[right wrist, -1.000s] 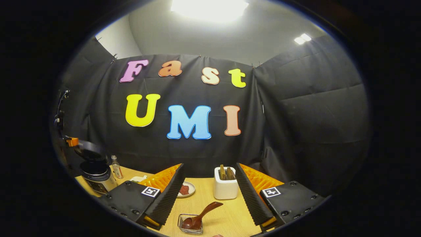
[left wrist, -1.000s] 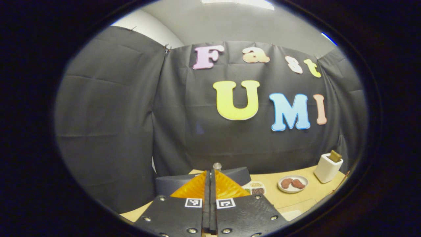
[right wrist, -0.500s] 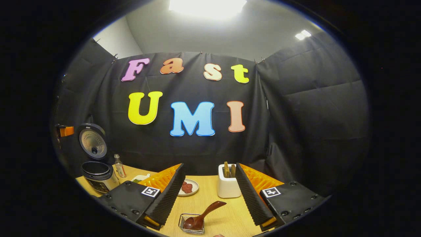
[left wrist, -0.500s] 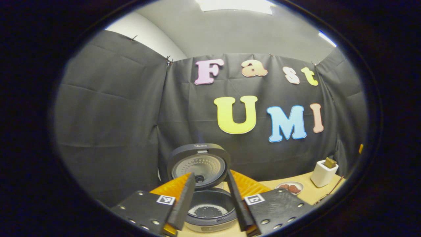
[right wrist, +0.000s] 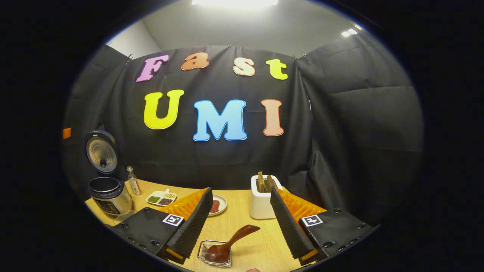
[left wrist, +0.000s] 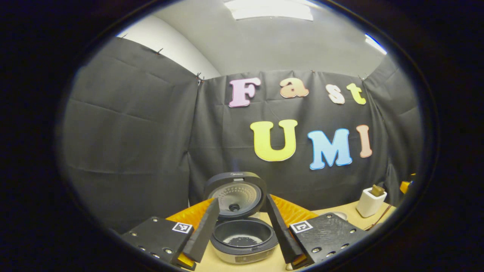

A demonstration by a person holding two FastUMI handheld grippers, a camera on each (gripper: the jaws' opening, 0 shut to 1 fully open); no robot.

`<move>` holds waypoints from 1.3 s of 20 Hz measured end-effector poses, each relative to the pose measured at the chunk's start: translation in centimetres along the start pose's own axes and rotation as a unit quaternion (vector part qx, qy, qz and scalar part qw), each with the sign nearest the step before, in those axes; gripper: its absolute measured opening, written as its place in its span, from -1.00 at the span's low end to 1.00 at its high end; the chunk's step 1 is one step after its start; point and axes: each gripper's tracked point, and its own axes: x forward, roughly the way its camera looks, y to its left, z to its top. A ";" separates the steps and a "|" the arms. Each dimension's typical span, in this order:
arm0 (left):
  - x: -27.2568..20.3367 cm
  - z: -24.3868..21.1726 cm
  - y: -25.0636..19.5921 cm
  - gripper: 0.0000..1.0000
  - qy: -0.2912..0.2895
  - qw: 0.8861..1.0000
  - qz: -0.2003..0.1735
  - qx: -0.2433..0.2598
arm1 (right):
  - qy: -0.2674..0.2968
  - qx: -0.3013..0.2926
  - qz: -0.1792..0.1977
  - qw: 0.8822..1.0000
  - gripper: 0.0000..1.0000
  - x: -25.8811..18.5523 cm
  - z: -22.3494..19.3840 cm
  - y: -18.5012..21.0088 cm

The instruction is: Close the left gripper, press the button to open the rice cooker; take a wooden spoon from the chopstick holder with the right hand, scoop a spoonful of rice and pour it into the rice cooker, then put the wooden spoon back into the chopstick holder.

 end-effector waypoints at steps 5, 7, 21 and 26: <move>-1.1 0.2 0.7 0.55 -0.001 1.000 0.007 0.001 | 0.036 0.011 0.000 0.999 0.94 1.5 -2.7 -0.2; -1.4 0.2 0.9 0.55 0.000 1.000 0.010 0.002 | 0.056 0.016 0.000 0.998 0.94 1.9 -4.3 -0.3; -1.9 -1.4 2.7 0.55 0.022 0.999 0.021 0.010 | 0.200 0.127 0.000 0.971 0.96 3.4 -14.4 0.8; -1.7 -2.0 3.5 0.55 0.028 0.999 0.027 0.013 | 0.236 0.170 0.016 0.956 0.69 3.4 -16.3 2.0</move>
